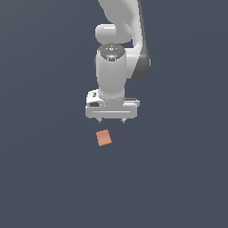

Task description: Pick up the object and move it to a goal position.

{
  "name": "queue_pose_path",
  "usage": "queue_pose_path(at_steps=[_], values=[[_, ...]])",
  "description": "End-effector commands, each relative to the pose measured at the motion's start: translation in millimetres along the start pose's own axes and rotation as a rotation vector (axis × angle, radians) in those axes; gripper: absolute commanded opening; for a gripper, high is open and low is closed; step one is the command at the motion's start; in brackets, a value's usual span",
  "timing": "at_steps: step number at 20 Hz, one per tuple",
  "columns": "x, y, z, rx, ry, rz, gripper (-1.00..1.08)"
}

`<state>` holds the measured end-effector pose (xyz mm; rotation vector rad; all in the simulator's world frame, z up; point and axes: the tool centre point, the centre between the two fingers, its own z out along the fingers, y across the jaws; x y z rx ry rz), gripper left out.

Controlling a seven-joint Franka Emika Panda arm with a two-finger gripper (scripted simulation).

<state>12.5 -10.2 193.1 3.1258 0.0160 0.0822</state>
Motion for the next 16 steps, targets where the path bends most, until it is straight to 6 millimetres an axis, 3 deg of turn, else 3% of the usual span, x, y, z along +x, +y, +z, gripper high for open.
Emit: queue_pose_path(at_steps=[1,10,16], values=[[0,0,0,0.000,0.000,0.000,1.00],[8,16,-12,-0.002,0.021,0.062,1.00],[8,16,-7,-0.002,0.018,0.051,1.00]])
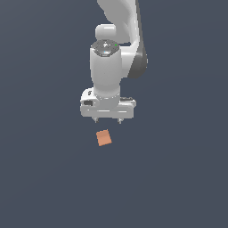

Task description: Pick up the object and move it to a goal position.

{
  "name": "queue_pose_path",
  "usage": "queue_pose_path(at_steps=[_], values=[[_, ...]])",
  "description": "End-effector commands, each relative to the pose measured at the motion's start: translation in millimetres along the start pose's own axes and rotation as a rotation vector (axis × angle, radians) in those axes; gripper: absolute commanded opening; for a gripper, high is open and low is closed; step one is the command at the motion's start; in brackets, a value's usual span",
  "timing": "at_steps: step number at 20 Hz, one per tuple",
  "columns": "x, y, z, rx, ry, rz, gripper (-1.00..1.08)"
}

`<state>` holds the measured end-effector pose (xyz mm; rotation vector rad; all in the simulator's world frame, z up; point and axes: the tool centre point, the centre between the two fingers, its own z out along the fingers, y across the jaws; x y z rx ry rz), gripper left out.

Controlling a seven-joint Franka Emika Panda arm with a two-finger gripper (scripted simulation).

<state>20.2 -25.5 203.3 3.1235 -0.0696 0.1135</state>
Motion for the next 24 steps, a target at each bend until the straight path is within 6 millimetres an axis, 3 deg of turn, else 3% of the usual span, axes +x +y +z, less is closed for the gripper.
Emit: queue_pose_path(at_steps=[1,7,18,24], values=[[0,1,4,0.000,-0.003,-0.009,1.00],[-2,7,28,-0.001,-0.015,-0.066,1.00],[-15,23,104,0.012,-0.054,-0.251,1.00],[-22,28,131,0.022,-0.066,-0.316,1.00]])
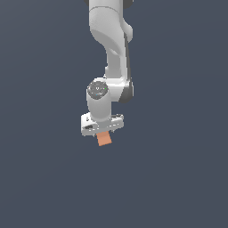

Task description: Pick up the object and move it to a goal position.

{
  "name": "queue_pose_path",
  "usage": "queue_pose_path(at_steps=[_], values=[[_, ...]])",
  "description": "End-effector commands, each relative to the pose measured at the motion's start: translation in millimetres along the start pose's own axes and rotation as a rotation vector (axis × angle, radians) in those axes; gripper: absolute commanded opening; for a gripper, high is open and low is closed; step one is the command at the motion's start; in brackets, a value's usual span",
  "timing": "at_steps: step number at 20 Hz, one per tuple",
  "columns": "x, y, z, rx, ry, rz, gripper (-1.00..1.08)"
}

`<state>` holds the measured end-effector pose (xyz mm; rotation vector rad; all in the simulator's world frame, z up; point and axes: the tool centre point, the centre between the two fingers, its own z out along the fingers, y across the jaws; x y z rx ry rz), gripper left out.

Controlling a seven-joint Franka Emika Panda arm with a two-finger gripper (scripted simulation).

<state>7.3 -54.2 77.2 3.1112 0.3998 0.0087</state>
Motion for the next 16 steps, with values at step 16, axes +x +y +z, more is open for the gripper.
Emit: queue_pose_path(at_steps=[16], values=[[-5,1,41,0.005,-0.005,-0.035,1.00]])
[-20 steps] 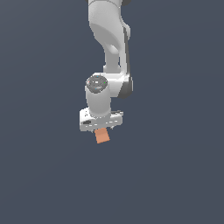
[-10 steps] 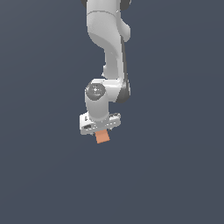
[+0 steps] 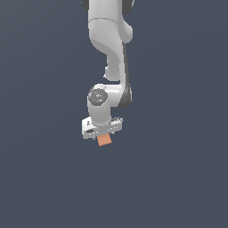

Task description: Pick up the object and move it to a goal position.

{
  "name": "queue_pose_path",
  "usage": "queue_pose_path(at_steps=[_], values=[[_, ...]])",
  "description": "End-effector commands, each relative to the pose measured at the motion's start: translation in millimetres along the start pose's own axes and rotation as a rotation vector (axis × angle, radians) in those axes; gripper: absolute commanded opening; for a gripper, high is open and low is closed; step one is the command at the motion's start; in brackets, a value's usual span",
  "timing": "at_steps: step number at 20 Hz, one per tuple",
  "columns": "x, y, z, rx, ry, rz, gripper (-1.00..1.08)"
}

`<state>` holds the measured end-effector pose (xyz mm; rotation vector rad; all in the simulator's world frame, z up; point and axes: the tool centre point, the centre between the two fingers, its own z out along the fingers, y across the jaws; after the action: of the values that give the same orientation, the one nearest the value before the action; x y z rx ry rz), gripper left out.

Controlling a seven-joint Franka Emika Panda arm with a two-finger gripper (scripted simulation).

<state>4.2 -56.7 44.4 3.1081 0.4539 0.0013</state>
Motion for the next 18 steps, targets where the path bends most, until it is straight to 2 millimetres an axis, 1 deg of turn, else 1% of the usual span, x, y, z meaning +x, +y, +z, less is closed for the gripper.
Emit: queue_pose_path(at_steps=[1,5,9,10,18], values=[[-1,0,13,0.001,-0.001,-0.001,1.00],[-1,0,28,0.001,-0.001,-0.002,1.00],[0,0,32,0.001,-0.001,-0.003,1.00],[0,0,32,0.001,-0.001,-0.003,-1.00],[0,0,32,0.001,-0.001,-0.003,-1.00]])
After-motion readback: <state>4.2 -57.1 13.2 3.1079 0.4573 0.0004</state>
